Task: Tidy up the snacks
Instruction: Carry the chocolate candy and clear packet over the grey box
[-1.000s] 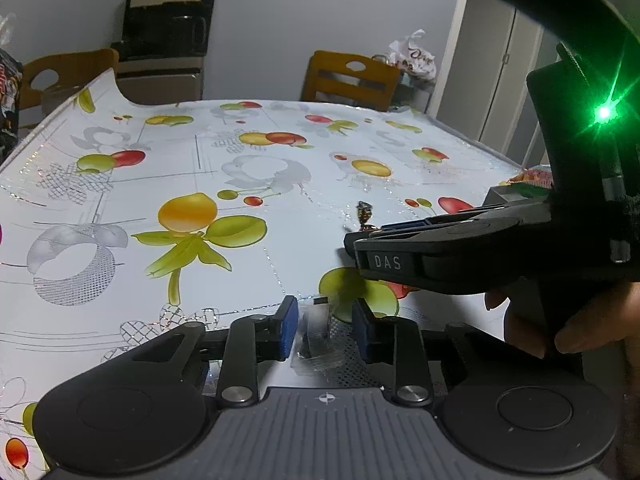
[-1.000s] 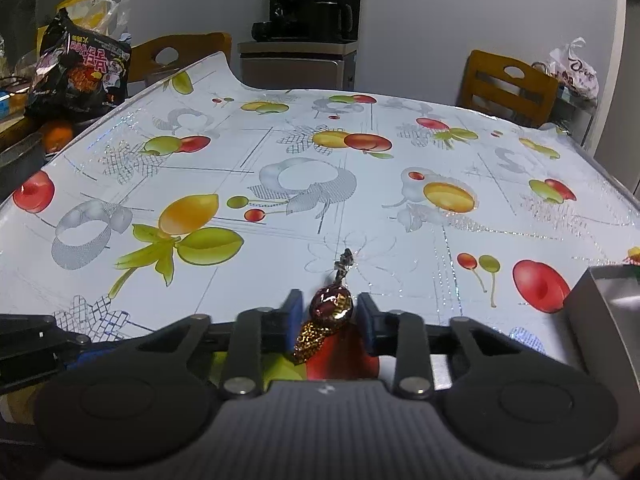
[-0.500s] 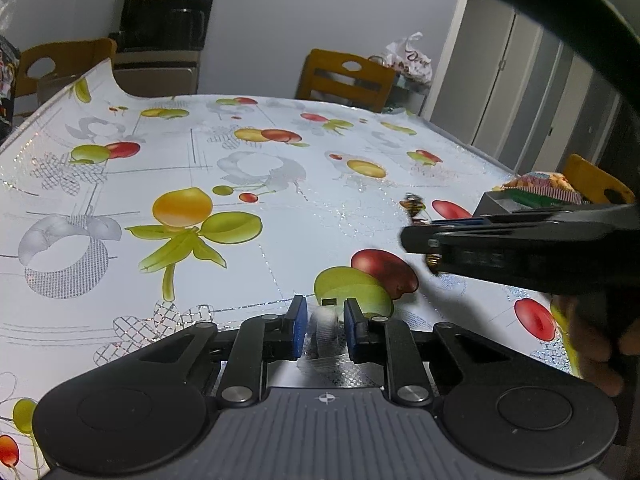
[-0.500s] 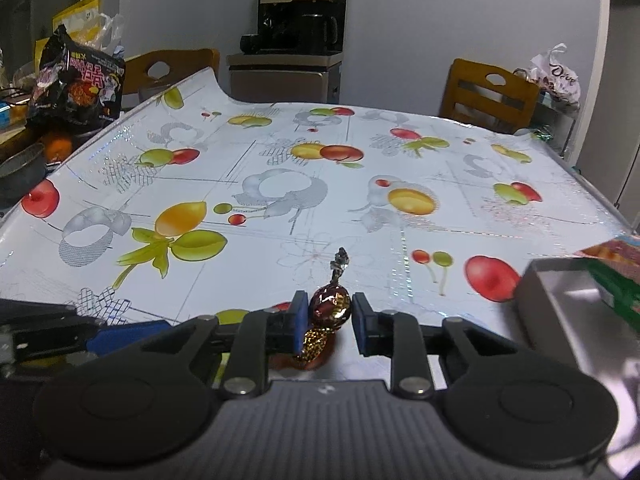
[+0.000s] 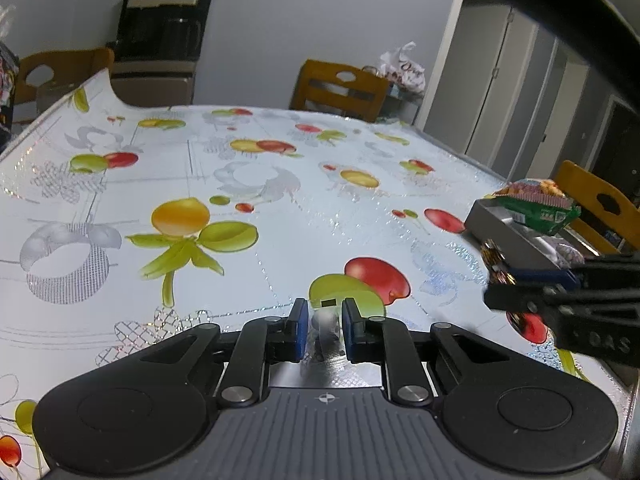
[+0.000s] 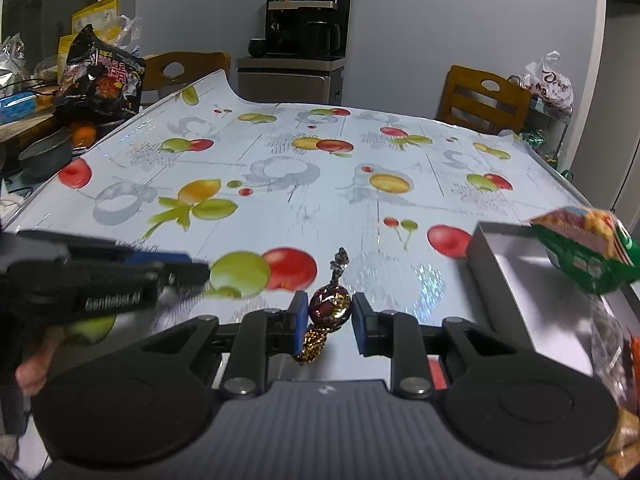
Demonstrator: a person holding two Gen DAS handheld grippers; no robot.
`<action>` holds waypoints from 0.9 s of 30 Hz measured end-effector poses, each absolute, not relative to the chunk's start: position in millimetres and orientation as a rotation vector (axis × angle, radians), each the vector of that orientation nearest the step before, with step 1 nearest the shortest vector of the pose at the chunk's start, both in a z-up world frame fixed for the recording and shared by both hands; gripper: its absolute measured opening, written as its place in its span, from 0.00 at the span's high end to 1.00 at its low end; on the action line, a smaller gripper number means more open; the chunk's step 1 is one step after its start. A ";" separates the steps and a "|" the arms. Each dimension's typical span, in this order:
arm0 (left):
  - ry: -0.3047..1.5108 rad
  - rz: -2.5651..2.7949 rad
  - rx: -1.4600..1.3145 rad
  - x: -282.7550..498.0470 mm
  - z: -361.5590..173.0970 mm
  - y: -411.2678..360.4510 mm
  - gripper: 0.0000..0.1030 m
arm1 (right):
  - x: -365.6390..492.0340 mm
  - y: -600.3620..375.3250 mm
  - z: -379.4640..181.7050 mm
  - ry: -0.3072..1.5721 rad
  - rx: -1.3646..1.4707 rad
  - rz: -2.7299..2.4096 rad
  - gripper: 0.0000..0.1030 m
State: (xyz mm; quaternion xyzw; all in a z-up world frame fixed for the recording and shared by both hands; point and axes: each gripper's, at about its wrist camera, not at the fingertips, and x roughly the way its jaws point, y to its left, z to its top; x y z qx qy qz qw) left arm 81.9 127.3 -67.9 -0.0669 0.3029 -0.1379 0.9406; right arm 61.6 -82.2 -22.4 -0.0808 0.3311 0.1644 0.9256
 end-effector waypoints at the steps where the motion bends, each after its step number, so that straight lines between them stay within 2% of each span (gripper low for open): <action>1: 0.611 -0.283 -0.135 80.8 -67.4 127.0 0.81 | 56.8 -85.0 -21.9 0.680 -0.165 0.340 0.78; 17: 0.497 -0.223 -0.041 62.8 -57.8 114.0 0.81 | -4.1 -148.1 -2.6 0.603 -0.124 0.346 0.78; 27: 0.458 -0.329 -0.027 49.8 -31.8 67.1 0.81 | -6.5 -199.7 10.0 0.546 -0.048 0.305 0.78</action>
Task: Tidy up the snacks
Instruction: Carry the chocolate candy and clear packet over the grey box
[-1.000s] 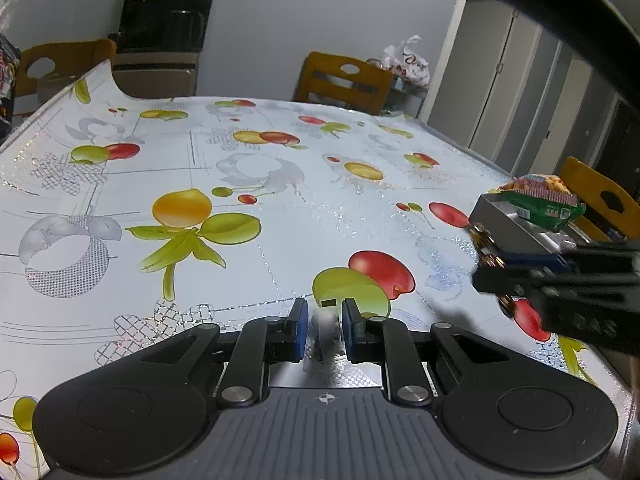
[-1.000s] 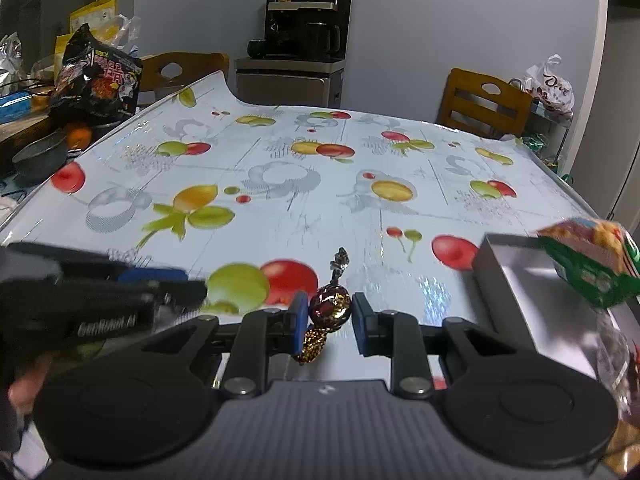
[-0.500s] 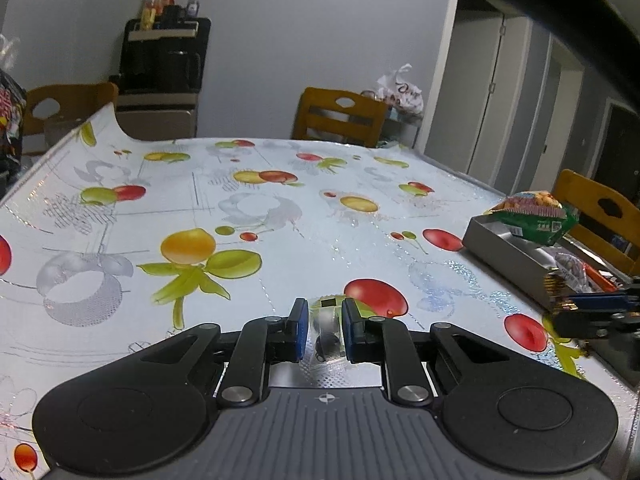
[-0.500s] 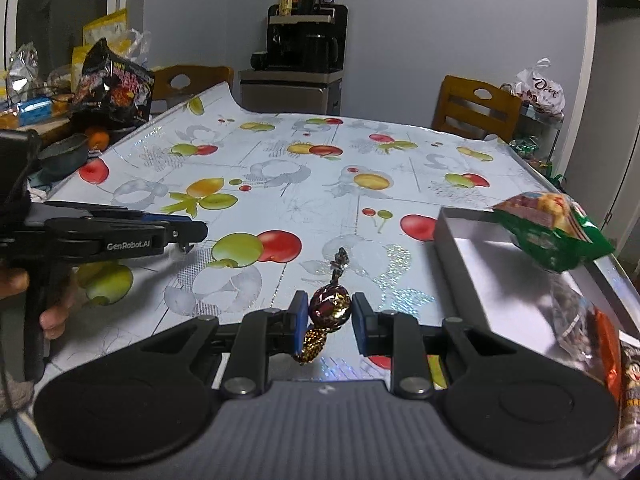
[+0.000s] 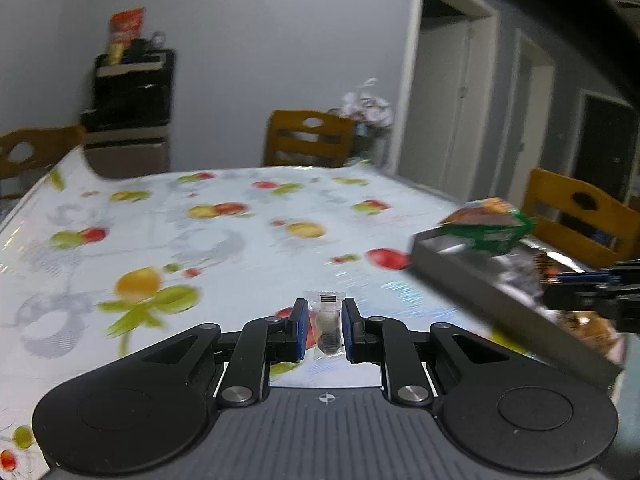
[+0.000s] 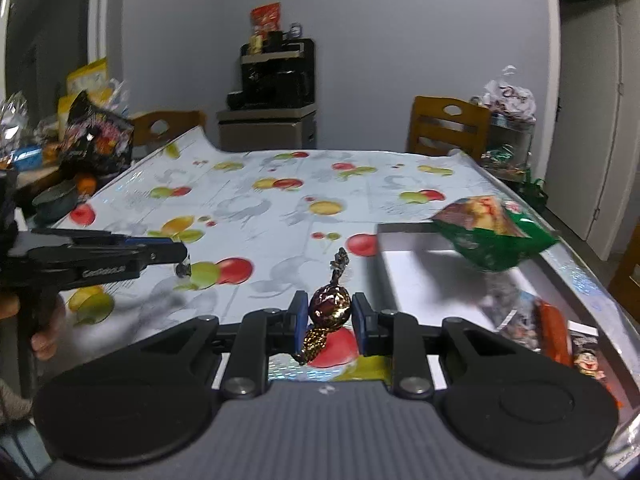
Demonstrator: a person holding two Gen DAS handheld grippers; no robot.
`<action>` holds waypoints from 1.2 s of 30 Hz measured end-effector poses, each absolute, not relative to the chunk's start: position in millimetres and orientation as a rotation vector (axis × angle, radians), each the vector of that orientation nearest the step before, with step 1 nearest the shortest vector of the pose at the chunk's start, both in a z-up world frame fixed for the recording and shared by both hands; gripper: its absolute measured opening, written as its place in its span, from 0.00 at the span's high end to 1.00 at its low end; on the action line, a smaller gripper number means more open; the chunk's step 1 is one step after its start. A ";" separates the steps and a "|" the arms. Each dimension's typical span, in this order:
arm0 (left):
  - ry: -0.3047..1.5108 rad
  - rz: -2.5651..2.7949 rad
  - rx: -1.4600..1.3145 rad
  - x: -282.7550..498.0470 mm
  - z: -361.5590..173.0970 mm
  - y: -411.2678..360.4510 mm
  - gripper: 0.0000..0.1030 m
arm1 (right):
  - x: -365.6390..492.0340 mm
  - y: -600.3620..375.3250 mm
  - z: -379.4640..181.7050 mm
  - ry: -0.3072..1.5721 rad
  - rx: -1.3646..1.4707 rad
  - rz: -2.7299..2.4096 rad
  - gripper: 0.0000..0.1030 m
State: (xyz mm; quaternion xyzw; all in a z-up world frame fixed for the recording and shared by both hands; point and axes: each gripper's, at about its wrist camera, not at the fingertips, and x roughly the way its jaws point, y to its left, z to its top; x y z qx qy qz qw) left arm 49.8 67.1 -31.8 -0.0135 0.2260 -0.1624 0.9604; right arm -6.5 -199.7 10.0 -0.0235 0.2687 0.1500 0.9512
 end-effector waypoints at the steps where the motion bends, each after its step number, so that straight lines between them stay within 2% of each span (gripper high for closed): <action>1: 0.452 -0.345 -0.018 48.9 -28.9 59.7 0.81 | -5.9 -205.1 10.5 0.543 -0.039 0.298 0.78; 15: 0.464 -0.528 0.032 67.6 -11.9 -34.2 0.84 | 2.4 -272.1 6.8 0.539 0.040 0.201 0.78; 20: 0.475 -0.538 0.070 81.7 -7.4 -41.5 0.83 | 7.5 -289.2 6.2 0.548 0.064 0.173 0.78; 22: 0.523 -0.550 0.111 87.2 -12.6 -39.3 0.64 | 4.4 -293.2 6.7 0.539 0.066 0.181 0.78; 23: 0.547 -0.555 0.125 88.6 -16.9 -37.2 0.45 | 3.7 -294.5 6.4 0.538 0.066 0.184 0.78; 24: 0.552 -0.546 0.132 88.1 -21.6 -34.2 0.39 | 3.4 -296.3 5.7 0.539 0.068 0.184 0.78; 34: 0.712 -0.484 0.145 95.1 -68.4 -24.1 0.38 | 5.4 -294.6 -1.2 0.548 0.083 0.206 0.78; 36: 0.715 -0.487 0.147 93.4 -71.9 -24.1 0.41 | 4.4 -293.8 -2.1 0.549 0.082 0.207 0.78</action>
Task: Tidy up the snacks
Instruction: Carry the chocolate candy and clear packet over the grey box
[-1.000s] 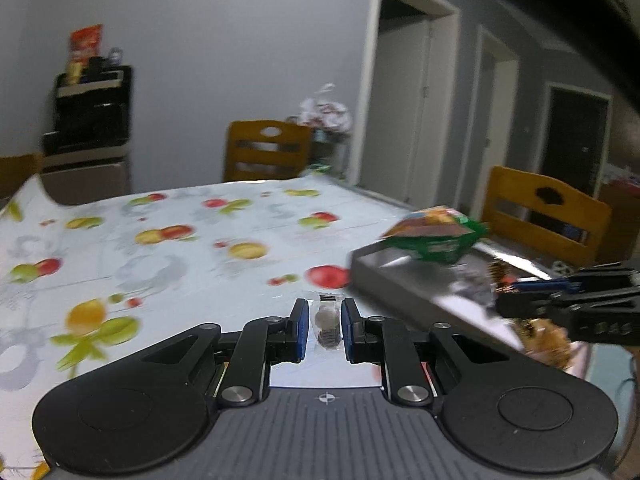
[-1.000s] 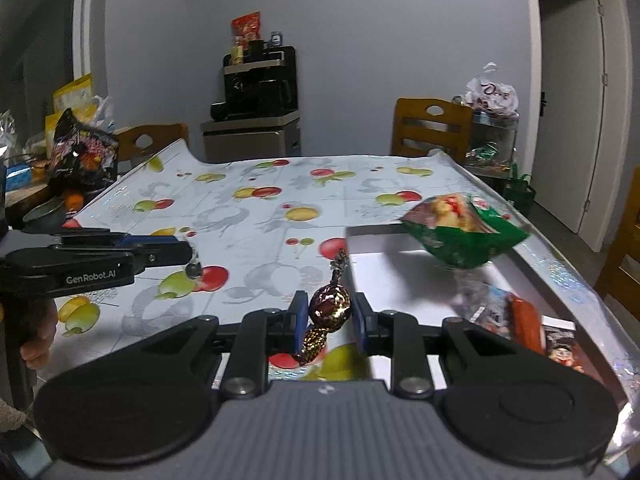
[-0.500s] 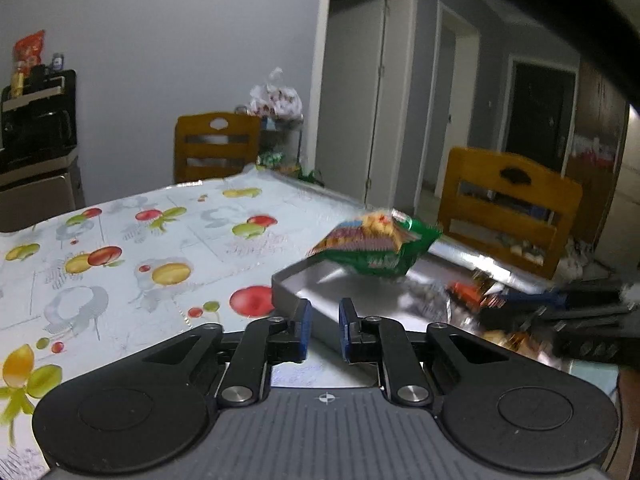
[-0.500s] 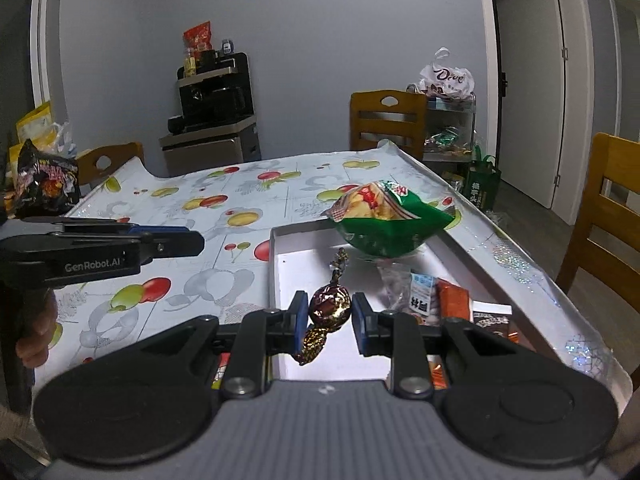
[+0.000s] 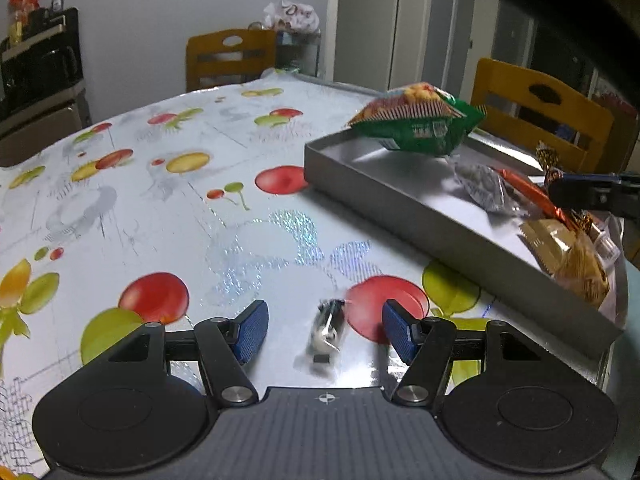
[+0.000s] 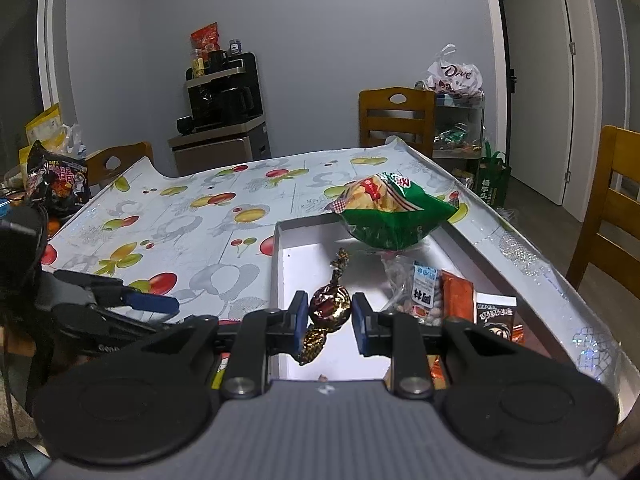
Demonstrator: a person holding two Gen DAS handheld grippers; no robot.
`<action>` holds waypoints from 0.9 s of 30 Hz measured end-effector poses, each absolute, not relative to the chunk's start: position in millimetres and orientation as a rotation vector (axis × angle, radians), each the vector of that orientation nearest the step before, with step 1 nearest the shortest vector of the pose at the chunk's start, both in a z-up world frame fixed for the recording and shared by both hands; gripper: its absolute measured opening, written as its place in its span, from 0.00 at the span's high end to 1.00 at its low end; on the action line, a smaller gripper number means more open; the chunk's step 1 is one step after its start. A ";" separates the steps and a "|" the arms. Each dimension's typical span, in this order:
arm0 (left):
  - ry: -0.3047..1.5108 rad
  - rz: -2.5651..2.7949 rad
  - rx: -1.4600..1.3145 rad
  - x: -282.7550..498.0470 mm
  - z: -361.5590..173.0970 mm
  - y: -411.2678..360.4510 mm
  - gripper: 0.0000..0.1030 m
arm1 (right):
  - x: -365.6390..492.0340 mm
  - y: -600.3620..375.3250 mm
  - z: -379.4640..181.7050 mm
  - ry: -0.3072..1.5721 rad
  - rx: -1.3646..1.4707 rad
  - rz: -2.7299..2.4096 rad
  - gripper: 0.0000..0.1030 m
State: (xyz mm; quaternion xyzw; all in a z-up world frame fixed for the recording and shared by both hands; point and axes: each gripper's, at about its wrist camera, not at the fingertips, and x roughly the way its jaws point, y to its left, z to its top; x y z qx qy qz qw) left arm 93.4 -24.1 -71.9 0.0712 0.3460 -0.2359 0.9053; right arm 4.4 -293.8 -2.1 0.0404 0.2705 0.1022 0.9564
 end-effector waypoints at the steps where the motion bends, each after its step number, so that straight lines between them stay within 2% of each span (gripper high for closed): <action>1: 0.708 -0.485 0.152 92.2 -73.0 -23.7 0.44 | 4.0 -293.7 -2.6 0.550 0.083 0.208 0.78; 3: 0.698 -0.491 0.165 90.6 -72.1 -25.4 0.73 | 3.4 -293.8 -3.3 0.552 0.083 0.207 0.78; 4: 0.698 -0.500 0.164 90.3 -71.3 -25.5 0.80 | 3.0 -293.8 -3.6 0.553 0.083 0.206 0.78; 10: 0.670 -0.487 0.155 88.1 -66.2 -29.4 0.81 | 1.8 -293.8 -5.7 0.554 0.085 0.211 0.78; 17: 0.562 -0.537 0.161 92.4 -34.4 -58.0 0.81 | 6.5 -293.5 -7.6 0.563 0.084 0.208 0.78; 27: 0.527 -0.509 0.104 149.4 -16.0 -112.1 0.81 | 52.3 -295.3 -8.2 0.613 0.104 0.197 0.77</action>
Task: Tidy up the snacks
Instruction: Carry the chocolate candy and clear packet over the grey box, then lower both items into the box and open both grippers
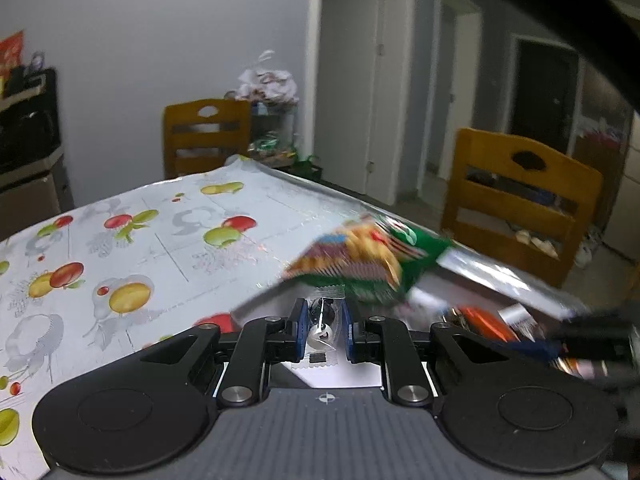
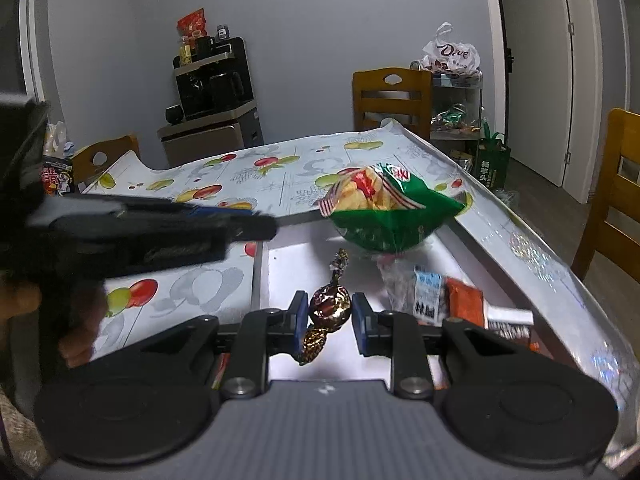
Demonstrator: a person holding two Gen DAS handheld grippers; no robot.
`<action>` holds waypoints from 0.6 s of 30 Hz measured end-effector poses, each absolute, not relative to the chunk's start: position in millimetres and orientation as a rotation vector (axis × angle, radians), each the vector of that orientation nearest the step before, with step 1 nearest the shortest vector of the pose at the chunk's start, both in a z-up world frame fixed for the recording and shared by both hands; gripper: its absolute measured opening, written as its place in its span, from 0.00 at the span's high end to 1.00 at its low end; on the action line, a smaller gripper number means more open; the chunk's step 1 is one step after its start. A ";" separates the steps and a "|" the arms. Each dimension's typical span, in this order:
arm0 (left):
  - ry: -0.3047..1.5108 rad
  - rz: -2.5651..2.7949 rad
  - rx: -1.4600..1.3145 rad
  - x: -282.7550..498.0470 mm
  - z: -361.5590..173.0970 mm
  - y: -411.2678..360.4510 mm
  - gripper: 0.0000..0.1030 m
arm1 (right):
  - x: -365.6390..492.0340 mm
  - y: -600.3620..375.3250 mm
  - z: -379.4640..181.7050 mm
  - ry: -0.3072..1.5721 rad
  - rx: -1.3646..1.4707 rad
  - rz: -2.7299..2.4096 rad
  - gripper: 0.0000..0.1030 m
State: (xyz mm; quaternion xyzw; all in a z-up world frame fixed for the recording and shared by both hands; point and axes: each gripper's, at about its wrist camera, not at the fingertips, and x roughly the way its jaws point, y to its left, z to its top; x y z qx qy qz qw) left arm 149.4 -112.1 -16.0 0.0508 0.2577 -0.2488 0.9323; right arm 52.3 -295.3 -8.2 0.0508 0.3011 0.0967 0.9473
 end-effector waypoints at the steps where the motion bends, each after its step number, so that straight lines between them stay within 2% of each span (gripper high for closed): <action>1: 0.532 -0.489 0.100 156.2 -16.8 -113.3 0.81 | 57.5 -294.1 -7.6 0.612 0.100 0.197 0.77; 14: 0.644 -0.433 0.053 192.6 -40.1 -118.4 0.80 | 104.7 -274.3 -25.7 0.677 0.058 0.206 0.77; 18: 0.634 -0.433 0.050 190.7 -39.8 -116.2 0.70 | 111.7 -272.2 -32.3 0.699 0.053 0.208 0.77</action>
